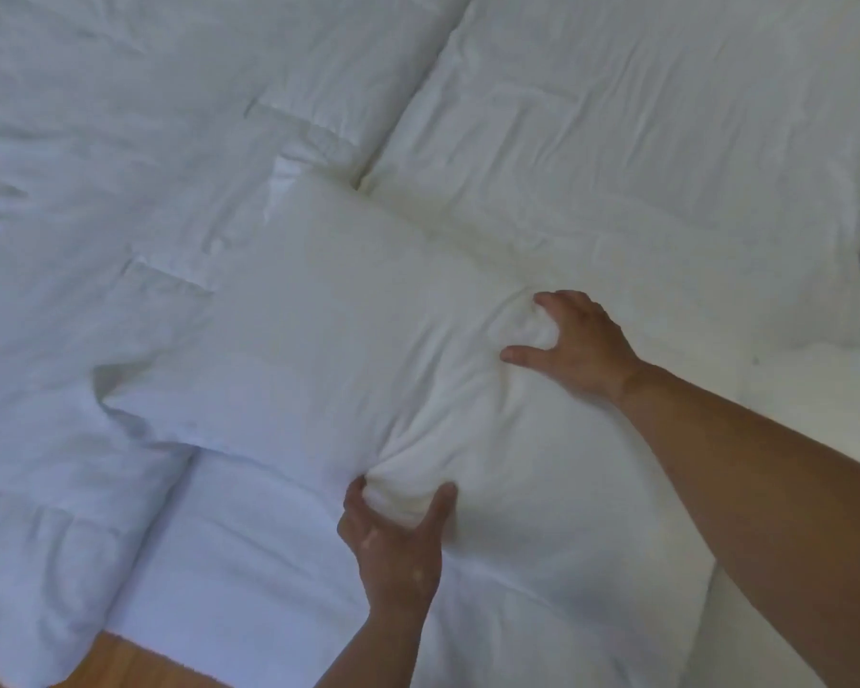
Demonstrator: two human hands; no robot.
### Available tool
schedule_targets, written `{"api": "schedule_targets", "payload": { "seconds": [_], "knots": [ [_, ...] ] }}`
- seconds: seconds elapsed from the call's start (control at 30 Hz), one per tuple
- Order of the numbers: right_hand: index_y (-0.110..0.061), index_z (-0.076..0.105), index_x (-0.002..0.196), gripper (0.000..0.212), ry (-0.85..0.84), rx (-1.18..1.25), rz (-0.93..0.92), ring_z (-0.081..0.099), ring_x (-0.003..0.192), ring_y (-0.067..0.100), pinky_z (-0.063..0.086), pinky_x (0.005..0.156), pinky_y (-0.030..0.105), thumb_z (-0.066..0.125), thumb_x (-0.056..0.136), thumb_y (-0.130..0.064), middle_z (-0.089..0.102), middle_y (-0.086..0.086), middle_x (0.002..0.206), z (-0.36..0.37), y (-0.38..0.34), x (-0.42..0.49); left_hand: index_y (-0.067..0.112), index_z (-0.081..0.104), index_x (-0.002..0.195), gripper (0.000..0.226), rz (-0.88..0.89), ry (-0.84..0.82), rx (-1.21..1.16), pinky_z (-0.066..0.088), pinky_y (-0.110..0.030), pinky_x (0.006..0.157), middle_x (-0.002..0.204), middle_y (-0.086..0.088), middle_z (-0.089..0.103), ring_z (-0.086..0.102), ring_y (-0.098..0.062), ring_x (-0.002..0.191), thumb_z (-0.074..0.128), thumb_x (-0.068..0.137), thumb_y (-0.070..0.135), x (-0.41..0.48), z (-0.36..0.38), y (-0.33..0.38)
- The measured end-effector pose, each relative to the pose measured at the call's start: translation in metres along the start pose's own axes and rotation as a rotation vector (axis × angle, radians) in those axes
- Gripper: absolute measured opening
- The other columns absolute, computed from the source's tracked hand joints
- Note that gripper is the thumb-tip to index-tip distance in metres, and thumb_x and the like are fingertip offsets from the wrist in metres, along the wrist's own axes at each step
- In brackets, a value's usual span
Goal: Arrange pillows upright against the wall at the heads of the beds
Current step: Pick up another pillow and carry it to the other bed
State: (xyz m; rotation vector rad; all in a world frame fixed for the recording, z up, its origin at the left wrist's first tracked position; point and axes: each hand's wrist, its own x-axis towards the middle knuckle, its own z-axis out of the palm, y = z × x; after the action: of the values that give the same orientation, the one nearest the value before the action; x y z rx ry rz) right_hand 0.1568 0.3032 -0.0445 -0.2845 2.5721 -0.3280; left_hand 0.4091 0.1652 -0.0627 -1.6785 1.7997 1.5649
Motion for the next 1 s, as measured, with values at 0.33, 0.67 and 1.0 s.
{"api": "schedule_targets", "payload": {
  "seconds": [0.33, 0.67, 1.0],
  "knots": [
    [-0.037, 0.033, 0.156, 0.132, -0.297, 0.172, 0.048, 0.049, 0.138, 0.016, 0.036, 0.118, 0.040, 0.082, 0.043, -0.084, 0.051, -0.012, 0.151, 0.019, 0.029, 0.100, 0.038, -0.008, 0.165, 0.149, -0.090, -0.057, -0.309, 0.030, -0.039, 0.126, 0.170, 0.009, 0.024, 0.031, -0.018, 0.155, 0.090, 0.056, 0.065, 0.033, 0.040, -0.017],
    [-0.039, 0.067, 0.129, 0.093, -0.352, 0.369, -0.006, 0.067, 0.110, 0.005, 0.048, 0.102, 0.031, 0.089, 0.045, -0.072, 0.072, -0.018, 0.120, 0.028, 0.024, 0.072, 0.034, 0.059, 0.141, 0.108, -0.130, -0.196, -0.600, 0.050, -0.046, 0.111, 0.129, 0.011, 0.075, 0.070, -0.015, 0.121, 0.099, 0.044, 0.061, 0.038, 0.041, -0.026],
    [-0.031, 0.076, 0.106, 0.045, -0.245, 0.639, 0.007, 0.076, 0.084, 0.002, 0.055, 0.078, 0.026, 0.094, 0.066, -0.033, 0.081, -0.012, 0.098, -0.026, -0.013, -0.035, 0.017, 0.080, 0.112, 0.068, -0.030, -0.229, -0.478, 0.054, -0.050, 0.106, 0.107, 0.002, 0.084, 0.077, -0.022, 0.106, 0.089, 0.053, 0.050, -0.023, -0.028, 0.001]
  ]
}}
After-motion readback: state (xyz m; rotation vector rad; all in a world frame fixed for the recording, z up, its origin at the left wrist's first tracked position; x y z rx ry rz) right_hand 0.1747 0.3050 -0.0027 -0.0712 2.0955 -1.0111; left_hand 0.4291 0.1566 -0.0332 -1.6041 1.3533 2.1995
